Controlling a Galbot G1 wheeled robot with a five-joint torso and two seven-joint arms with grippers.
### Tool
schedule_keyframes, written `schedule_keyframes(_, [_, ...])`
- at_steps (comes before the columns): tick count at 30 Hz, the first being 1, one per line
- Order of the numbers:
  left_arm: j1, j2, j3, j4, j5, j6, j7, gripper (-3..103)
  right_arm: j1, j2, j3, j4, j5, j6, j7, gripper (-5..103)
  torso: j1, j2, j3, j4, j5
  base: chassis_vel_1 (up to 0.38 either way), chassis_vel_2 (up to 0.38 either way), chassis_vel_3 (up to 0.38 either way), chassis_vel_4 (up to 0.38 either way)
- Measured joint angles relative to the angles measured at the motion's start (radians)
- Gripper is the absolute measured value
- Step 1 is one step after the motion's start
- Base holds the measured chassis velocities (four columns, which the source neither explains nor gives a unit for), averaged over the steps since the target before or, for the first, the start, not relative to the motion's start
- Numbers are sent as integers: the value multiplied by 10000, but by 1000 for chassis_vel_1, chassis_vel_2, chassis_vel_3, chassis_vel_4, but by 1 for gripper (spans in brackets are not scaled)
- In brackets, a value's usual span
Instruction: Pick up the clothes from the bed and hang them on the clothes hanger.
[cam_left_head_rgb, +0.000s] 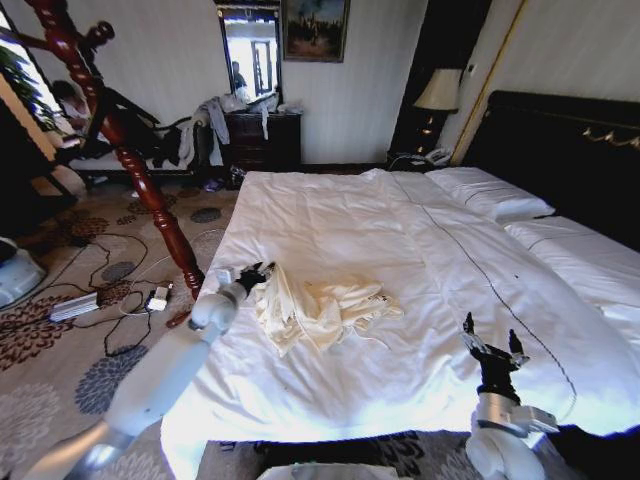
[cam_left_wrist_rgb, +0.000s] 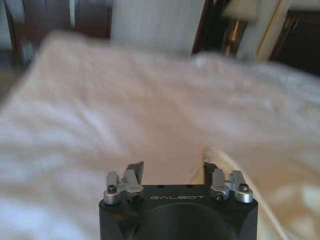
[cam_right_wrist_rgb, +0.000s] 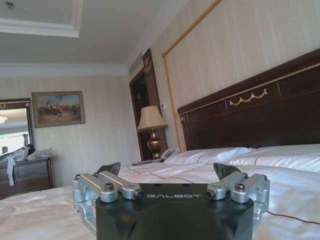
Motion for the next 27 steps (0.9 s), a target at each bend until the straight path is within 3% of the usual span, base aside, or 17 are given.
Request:
schedule_keyframes(1, [60,3,-60,-56,-425,528,-305,72,-16,3,-7,5,-15,12,0,100,0,0,0,-1,-1,0,0,0,0])
schedule_keyframes(2, [60,3,-60,-56,-425,528,-305,72,-16,3,-7,5,-15,12,0,100,0,0,0,-1,-1,0,0,0,0])
schedule_keyframes(3, [114,-4,-115,-97,-836,1050,-702,72,-41,7,-9,20,-33,23,0,100,0,-1,0,-1,1,0,0,0,0])
schedule_keyframes(5, [214,-43,-272,-167,-1874,1850,-1817,82,-122,9,-9,105,-61,58,-2,100,0,0,0,0,-1,0,0,0,0])
schedule_keyframes(6, [286,-43,-375,-185,-2166,1980,-2186,88,-170,2,0,139,-63,85,-2,100,-1,0,0,-1,0,0,0,0,0])
schedule_keyframes(8, [399,-3,-544,-244,-2185,2048,-2323,93,-241,-19,35,169,-64,131,-2,100,0,0,0,-1,-2,0,0,0,0])
schedule_keyframes(10, [600,98,-869,-480,-1397,1856,-1727,97,-303,-52,76,193,-64,178,-1,100,0,-1,0,0,1,0,0,0,0])
schedule_keyframes(11, [715,178,-1021,-666,-842,1431,-1210,99,-318,-65,83,204,-63,192,0,100,0,0,0,1,-1,0,0,0,0])
schedule_keyframes(12, [715,178,-1021,-666,-842,1431,-1210,99,-318,-65,83,204,-63,192,0,100,0,0,0,1,-1,0,0,0,0])
schedule_keyframes(14, [1001,431,-1454,-1315,90,405,-191,100,-316,-65,73,246,-70,198,4,100,0,0,0,0,1,0,0,0,0])
schedule_keyframes(16, [1052,483,-1521,-1424,171,294,-81,100,-315,-63,67,255,-73,198,4,100,0,0,0,-1,0,0,0,0,0])
schedule_keyframes(18, [1421,829,-1917,-2001,707,-360,445,100,-323,-53,18,334,-99,185,8,100,0,0,-1,1,3,0,0,0,0])
schedule_keyframes(20, [1539,895,-1993,-2107,882,-520,532,100,-331,-52,15,345,-106,183,8,100,0,0,-1,2,3,0,0,0,0])
schedule_keyframes(23, [2074,1017,-2123,-2276,2526,-1704,1285,100,-376,-53,19,391,-119,178,18,100,0,1,-1,-1,1,0,0,0,0])
schedule_keyframes(24, [2196,1044,-2139,-2284,2864,-1855,1488,100,-389,-53,22,401,-122,178,21,100,0,0,-1,-1,1,0,0,0,0])
schedule_keyframes(26, [2349,1066,-2182,-2329,2769,-1718,1592,100,-407,-52,25,419,-130,178,25,100,0,0,0,0,0,0,0,0,0])
schedule_keyframes(27, [2468,1060,-2256,-2426,1779,-915,1185,100,-424,-48,27,451,-139,177,27,100,0,1,-1,1,1,0,0,0,0])
